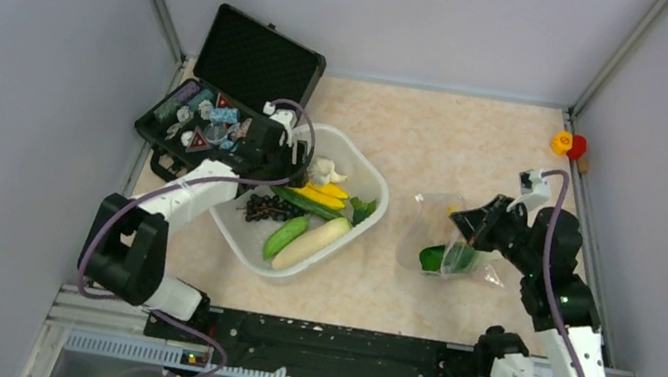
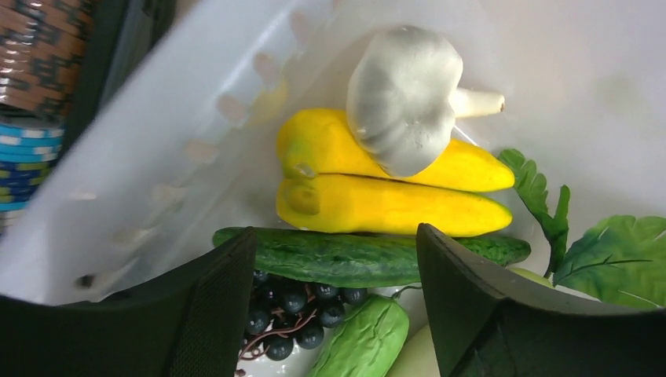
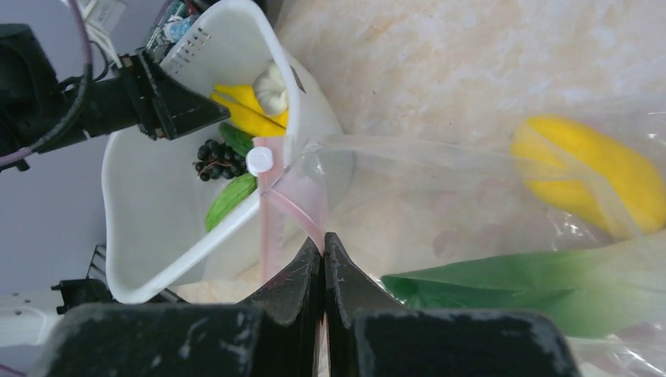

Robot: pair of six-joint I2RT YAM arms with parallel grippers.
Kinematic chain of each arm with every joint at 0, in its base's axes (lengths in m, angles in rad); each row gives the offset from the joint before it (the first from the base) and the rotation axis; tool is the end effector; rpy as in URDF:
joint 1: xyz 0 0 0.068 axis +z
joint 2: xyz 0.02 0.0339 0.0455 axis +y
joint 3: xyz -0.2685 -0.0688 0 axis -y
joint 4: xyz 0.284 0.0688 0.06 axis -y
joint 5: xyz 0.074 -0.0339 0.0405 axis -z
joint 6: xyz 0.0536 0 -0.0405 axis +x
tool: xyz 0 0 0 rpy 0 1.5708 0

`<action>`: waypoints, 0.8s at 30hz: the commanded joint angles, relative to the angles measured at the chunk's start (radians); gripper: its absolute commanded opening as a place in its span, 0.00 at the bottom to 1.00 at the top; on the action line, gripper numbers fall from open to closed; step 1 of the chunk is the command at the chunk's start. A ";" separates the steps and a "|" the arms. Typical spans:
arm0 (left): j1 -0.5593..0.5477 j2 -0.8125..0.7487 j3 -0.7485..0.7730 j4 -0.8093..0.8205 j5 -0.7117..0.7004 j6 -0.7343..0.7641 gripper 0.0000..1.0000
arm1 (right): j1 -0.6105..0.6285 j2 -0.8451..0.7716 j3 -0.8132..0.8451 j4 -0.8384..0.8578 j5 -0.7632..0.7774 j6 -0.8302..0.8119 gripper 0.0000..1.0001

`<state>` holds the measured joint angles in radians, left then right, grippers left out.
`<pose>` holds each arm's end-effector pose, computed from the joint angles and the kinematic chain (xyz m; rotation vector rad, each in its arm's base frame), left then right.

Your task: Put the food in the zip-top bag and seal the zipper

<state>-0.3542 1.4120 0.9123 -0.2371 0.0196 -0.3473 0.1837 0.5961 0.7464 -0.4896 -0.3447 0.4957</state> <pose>0.3280 -0.1224 0.2095 0.0182 2.3376 -0.3773 0.1805 0.0520 0.3247 0.0658 1.9673 0.7812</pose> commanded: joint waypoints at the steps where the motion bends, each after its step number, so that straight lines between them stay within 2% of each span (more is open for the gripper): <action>1: 0.009 0.063 0.056 0.004 0.076 0.004 0.73 | 0.067 -0.001 0.005 0.073 0.027 0.006 0.00; 7: 0.008 0.043 -0.028 0.110 0.025 -0.049 0.65 | 0.113 0.019 -0.003 0.088 0.061 0.008 0.00; 12: 0.003 -0.014 -0.111 0.242 -0.061 -0.073 0.67 | 0.120 0.014 -0.012 0.112 0.061 0.026 0.00; 18: -0.016 -0.039 -0.186 0.384 -0.152 -0.075 0.61 | 0.122 0.010 -0.016 0.120 0.059 0.033 0.00; 24: -0.063 -0.016 -0.198 0.472 -0.208 -0.067 0.60 | 0.124 0.011 -0.025 0.137 0.044 0.045 0.00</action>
<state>-0.3847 1.4071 0.7177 0.0910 -0.1207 -0.4118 0.2993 0.6136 0.7273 -0.4252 -0.2901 0.5236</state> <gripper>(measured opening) 0.603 0.004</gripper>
